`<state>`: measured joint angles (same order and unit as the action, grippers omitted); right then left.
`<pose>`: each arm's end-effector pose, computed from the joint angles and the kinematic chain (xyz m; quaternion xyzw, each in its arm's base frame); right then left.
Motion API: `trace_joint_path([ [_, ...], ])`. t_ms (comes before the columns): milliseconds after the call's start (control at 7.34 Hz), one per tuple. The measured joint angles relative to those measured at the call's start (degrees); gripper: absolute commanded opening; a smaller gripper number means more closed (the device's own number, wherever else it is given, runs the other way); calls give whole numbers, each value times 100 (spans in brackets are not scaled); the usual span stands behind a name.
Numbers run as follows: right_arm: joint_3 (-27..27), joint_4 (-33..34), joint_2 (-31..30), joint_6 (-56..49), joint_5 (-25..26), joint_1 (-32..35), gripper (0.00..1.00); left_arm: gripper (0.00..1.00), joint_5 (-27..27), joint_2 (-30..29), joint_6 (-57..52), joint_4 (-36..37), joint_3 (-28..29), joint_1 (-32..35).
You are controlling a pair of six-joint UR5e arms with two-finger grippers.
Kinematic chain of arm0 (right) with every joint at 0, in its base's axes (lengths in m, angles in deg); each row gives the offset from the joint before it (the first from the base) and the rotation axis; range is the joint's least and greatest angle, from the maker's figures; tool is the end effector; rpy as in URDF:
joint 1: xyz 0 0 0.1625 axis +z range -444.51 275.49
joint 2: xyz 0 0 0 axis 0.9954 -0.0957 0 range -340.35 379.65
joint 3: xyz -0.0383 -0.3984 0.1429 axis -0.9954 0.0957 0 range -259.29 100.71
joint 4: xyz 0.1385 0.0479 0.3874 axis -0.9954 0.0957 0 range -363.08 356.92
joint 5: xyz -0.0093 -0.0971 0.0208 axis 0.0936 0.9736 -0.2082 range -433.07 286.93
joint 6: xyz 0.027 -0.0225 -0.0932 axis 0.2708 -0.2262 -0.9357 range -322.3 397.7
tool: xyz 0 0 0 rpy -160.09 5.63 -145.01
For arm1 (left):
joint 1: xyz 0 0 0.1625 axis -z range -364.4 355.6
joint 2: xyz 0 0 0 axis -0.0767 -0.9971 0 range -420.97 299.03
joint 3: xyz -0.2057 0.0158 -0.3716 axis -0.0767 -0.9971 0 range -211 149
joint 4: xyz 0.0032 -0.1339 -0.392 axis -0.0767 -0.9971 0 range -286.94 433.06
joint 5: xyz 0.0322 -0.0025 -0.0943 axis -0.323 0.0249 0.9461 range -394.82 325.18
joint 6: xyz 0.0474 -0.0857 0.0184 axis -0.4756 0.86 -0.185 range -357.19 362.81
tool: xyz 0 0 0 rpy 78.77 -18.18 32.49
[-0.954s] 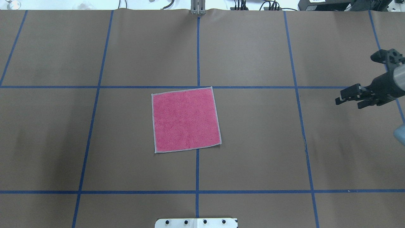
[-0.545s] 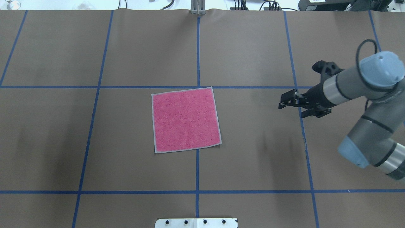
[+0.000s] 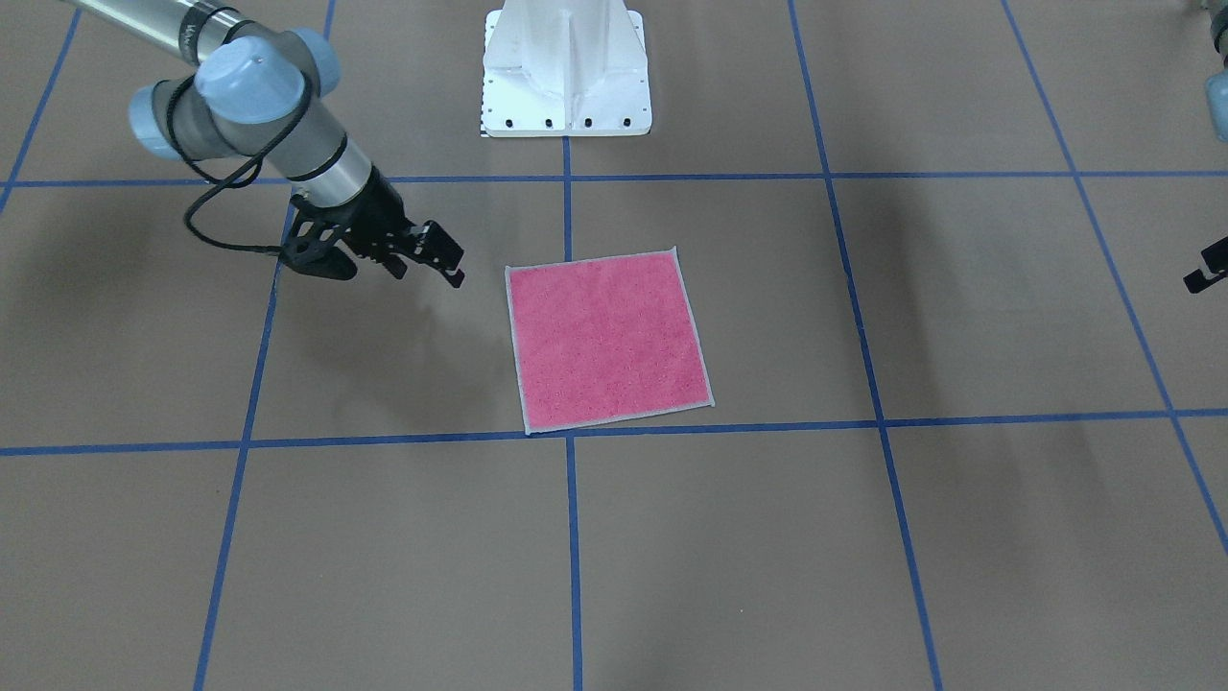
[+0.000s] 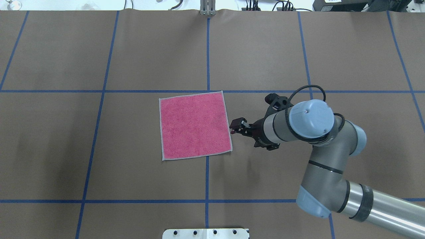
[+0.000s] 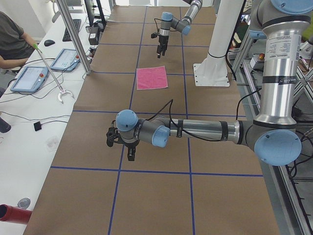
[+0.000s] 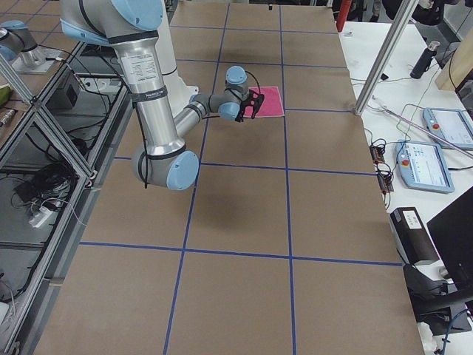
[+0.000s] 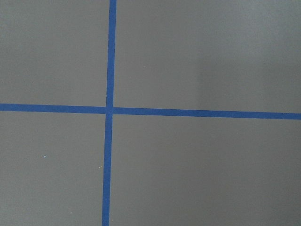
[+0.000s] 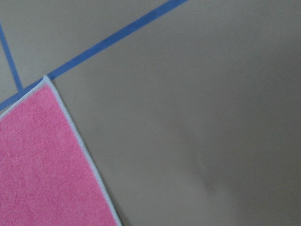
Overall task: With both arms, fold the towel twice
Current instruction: 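Move the right gripper to the pink towel's corner nearest the robot, then pinch the near corner of the pink towel with the right gripper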
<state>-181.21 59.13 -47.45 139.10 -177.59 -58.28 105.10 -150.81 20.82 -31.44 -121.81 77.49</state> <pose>-0.5072 -0.3707 0.2859 -0.0406 -0.5251 0.2112 0.8234 0.0146 -0.5071 0.6189 0.0220 0.4345 -0.0221 0.9001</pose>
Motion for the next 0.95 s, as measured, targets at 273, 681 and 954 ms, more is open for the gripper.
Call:
trace_joint_path([
  [273, 29, 356, 230, 229, 428, -338, 92, 100, 13, 27, 0, -6, 15, -5],
  [681, 120, 437, 275, 482, 525, -526, 87, 100, 23, 44, 0, -9, 19, -6],
  [954, 184, 437, 296, 501, 536, -543, 82, 100, 32, 45, 0, -9, 14, -6],
])
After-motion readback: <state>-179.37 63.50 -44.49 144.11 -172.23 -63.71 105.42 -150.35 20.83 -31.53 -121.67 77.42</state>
